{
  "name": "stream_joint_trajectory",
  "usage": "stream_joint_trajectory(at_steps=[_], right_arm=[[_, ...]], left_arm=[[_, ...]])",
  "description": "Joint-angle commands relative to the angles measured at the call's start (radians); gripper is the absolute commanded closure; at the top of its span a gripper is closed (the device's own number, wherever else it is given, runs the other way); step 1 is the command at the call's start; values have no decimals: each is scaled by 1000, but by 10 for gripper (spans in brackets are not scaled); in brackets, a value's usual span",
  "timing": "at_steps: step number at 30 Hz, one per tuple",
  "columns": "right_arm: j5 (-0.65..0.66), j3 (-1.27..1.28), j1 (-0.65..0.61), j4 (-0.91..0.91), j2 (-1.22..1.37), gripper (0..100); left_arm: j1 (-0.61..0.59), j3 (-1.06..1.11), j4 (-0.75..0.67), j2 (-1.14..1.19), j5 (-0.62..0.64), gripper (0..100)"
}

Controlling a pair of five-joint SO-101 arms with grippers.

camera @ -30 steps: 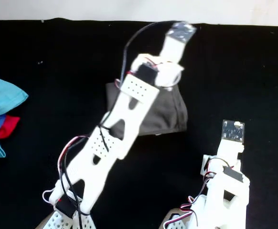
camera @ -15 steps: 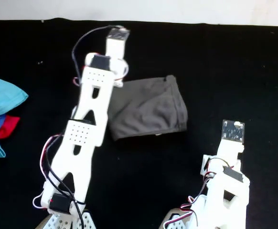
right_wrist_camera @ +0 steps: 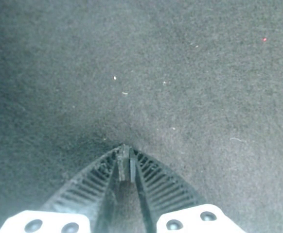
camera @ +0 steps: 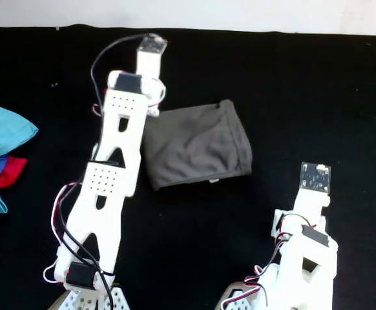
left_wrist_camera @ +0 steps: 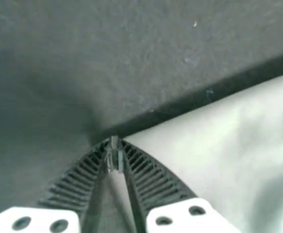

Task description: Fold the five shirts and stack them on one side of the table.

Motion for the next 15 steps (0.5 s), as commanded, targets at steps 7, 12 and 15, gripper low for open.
stream_joint_trajectory(at_steps=[7, 12, 15], right_arm=[[-8, -56, -10, 24, 1, 992], [-8, -320, -12, 242, 1, 992], [-23, -464, -65, 326, 10, 992]], left_arm=[[18, -33, 133, -113, 5, 992], [15, -31, 141, -58, 5, 992], [16, -33, 140, -30, 6, 992]])
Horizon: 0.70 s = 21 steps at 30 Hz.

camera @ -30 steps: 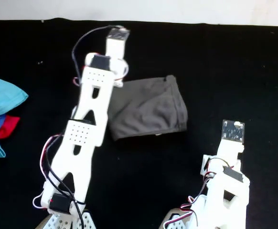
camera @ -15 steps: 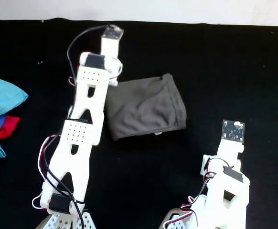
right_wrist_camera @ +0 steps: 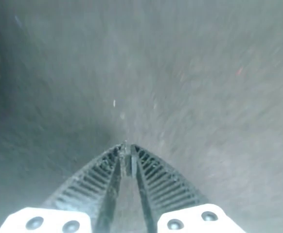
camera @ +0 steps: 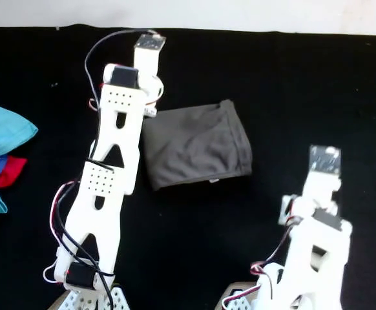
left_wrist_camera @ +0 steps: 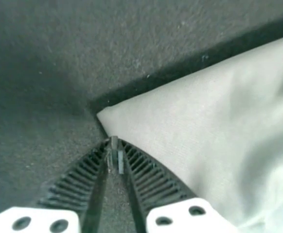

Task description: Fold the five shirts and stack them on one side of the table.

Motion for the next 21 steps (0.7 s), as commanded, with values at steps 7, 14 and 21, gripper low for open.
stream_joint_trajectory(at_steps=[7, 14, 21], right_arm=[[-157, -354, -403, 186, 5, 992], [-164, -252, -542, -58, 220, 992], [-164, -309, -464, -142, 512, 992]], left_arm=[[10, -33, 5, 42, 8, 992], [33, -33, 0, 70, 8, 992], [33, -33, 6, 136, 6, 992]])
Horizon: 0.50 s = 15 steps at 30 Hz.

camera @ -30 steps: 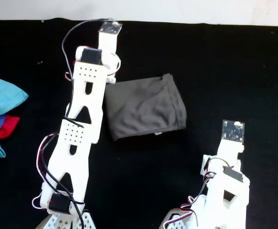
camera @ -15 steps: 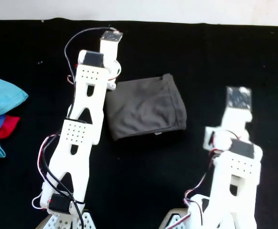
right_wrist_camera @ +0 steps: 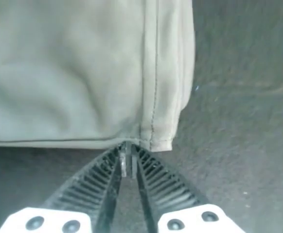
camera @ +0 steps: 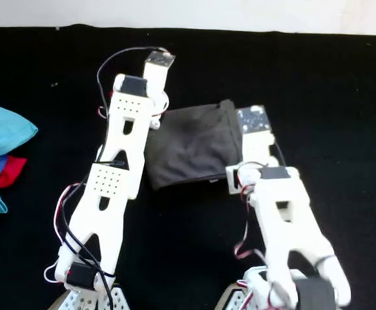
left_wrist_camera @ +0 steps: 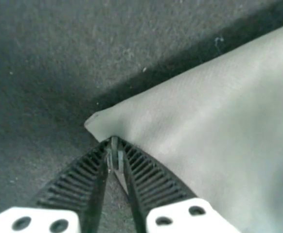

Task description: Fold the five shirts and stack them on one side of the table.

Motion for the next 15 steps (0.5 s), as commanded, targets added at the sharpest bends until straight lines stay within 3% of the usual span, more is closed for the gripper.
stream_joint_trajectory(at_steps=[1, 9, 15], right_arm=[[-8, -67, 77, -28, 99, 992], [-6, -97, 166, -22, 136, 992], [-14, -97, 165, 42, -73, 992]], left_arm=[[2, -18, 6, 15, 6, 992], [4, -19, 9, 4, 6, 992], [8, -19, 46, -104, 8, 992]])
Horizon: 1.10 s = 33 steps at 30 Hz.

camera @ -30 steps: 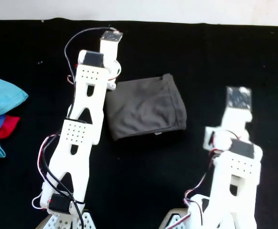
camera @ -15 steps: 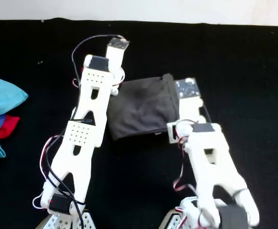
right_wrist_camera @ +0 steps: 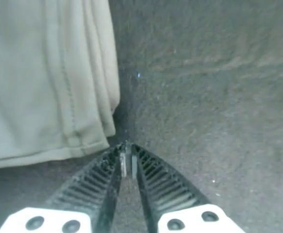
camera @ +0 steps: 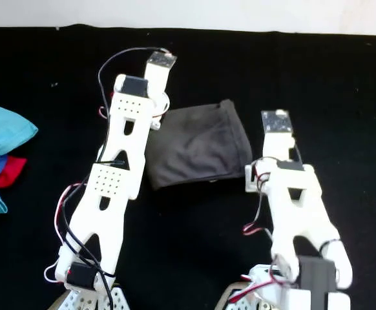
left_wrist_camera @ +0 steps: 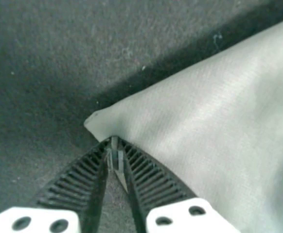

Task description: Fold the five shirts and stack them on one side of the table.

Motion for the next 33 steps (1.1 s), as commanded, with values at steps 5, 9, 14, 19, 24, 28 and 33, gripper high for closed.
stream_joint_trajectory(at_steps=[5, 9, 14, 19, 24, 28, 33], right_arm=[[-48, -120, -53, 28, -252, 992], [-52, -170, -151, 27, -127, 992], [-48, -277, -148, 5, 166, 992], [-48, -384, -59, 12, 375, 992], [-46, -412, 30, 13, 394, 992], [-46, -407, 39, 35, 320, 992], [-51, -415, 36, 114, 151, 992]], left_arm=[[8, -4, -26, -81, 6, 992], [8, -10, -72, -38, 8, 992], [8, -10, -66, 1, 8, 992], [1, -10, -66, 2, 6, 992], [1, -7, -52, 4, 6, 992], [1, -12, -51, -4, 6, 992], [8, -12, 20, -82, 9, 992]])
